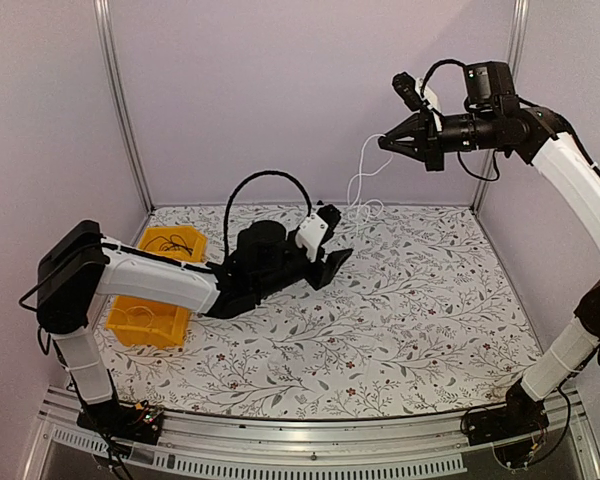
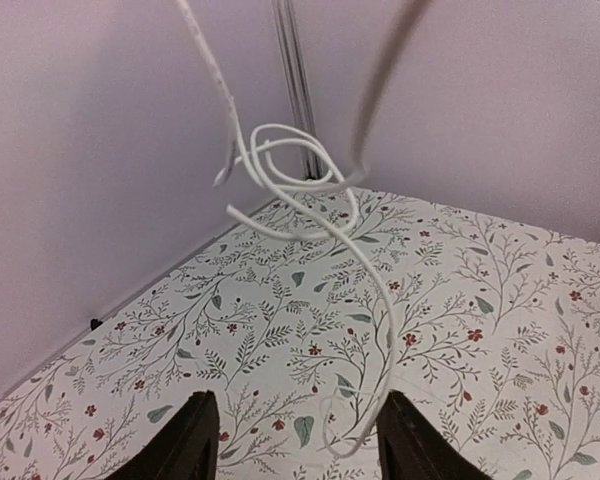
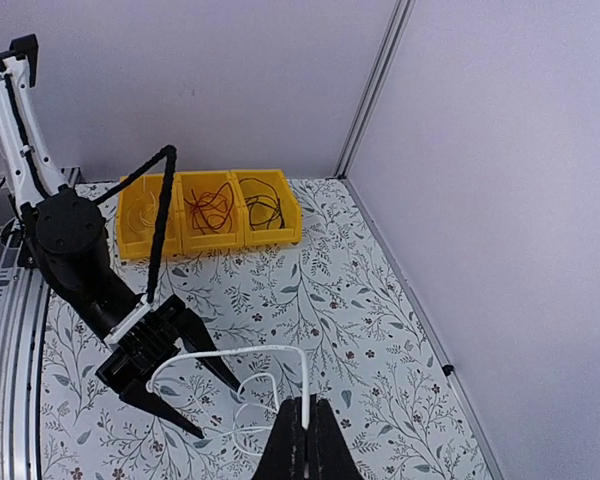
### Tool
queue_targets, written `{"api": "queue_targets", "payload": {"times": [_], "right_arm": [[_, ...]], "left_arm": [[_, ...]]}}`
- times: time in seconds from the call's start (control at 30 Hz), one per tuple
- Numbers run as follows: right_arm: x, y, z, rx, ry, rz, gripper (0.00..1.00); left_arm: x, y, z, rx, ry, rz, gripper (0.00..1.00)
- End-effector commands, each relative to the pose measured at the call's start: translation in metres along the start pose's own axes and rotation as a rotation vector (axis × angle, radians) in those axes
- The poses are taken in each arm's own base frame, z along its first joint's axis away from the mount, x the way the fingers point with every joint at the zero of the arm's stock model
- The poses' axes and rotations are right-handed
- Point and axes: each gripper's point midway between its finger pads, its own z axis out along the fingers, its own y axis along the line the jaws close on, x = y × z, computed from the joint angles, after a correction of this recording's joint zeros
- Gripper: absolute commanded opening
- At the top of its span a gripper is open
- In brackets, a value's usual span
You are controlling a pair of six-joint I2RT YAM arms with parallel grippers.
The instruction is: Untangle the cables
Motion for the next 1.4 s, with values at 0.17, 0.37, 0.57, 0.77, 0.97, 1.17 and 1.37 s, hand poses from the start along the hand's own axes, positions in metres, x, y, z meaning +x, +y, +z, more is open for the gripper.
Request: {"api": "queue_targets", "payload": {"times": [0.17, 0.37, 0.57, 0.77, 0.97, 1.17, 1.37], "right_arm": [[-0.009, 0.007, -0.008, -0.006, -0.03, -0.004, 0.0], [-0.015, -0.013, -0.016, 0.094, -0.021, -0.027, 0.0], [-0.045, -0.093, -0.087, 0.372, -0.105, -0.019, 0.0], [-0.041, -0.127, -0.109, 0.514, -0.092, -0.013, 0.0], [0.017, -0.122, -0.077, 0.443, -0.028, 0.072, 0.0], [0.09, -0.082, -0.041, 0.27, 0.056, 0.178, 0.0], [0.156, -0.015, -0.002, 0.028, 0.112, 0.292, 0.0]], "left_arm": [[-0.009, -0.042, 0.017, 0.207, -0.072, 0.021, 0.49], [0.016, -0.041, 0.013, 0.241, -0.038, -0.079, 0.0], [0.06, -0.025, -0.028, 0.192, 0.048, -0.197, 0.0], [0.084, -0.015, -0.061, 0.14, 0.134, -0.224, 0.0], [0.061, 0.001, -0.074, 0.083, 0.14, -0.203, 0.0], [0.024, 0.035, -0.089, -0.02, 0.189, -0.239, 0.0], [0.027, 0.093, -0.12, -0.241, 0.354, -0.375, 0.0]]}}
